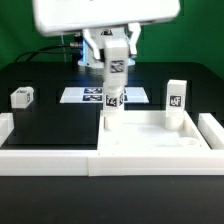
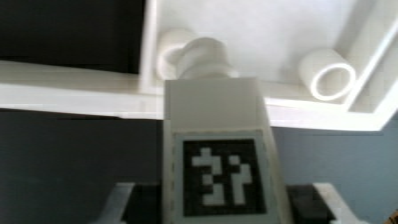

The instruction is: Assemble square table

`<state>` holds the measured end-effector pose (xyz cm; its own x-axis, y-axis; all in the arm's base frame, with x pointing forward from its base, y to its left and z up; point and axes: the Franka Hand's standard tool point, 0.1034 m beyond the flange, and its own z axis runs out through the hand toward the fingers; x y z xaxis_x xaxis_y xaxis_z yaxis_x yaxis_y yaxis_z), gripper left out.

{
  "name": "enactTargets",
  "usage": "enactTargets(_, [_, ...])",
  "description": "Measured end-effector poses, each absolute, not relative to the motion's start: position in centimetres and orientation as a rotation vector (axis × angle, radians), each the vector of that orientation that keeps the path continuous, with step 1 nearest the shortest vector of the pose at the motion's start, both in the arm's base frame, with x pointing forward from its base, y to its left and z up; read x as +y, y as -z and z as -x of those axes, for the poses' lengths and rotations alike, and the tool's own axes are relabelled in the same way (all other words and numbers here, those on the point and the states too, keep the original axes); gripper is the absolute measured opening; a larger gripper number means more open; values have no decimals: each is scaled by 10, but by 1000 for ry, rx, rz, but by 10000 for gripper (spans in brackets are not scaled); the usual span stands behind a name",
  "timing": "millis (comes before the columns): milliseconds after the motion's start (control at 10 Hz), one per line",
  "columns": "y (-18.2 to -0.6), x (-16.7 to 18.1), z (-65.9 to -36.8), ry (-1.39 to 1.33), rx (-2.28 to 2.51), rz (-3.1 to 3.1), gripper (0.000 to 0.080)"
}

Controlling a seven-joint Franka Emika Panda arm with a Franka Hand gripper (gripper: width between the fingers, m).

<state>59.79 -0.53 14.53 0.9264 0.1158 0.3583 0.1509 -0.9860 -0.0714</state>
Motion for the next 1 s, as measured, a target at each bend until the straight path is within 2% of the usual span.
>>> enactTargets(100, [-146,-18,-599,647,-248,3013,291])
enactTargets(600, [-141,-16,-596,646,-222,3016,291])
enactTargets(800, [-115,27,-599,668,-133,2986,291])
enactTargets(1000, [-109,71,-622,688,13,2924,291])
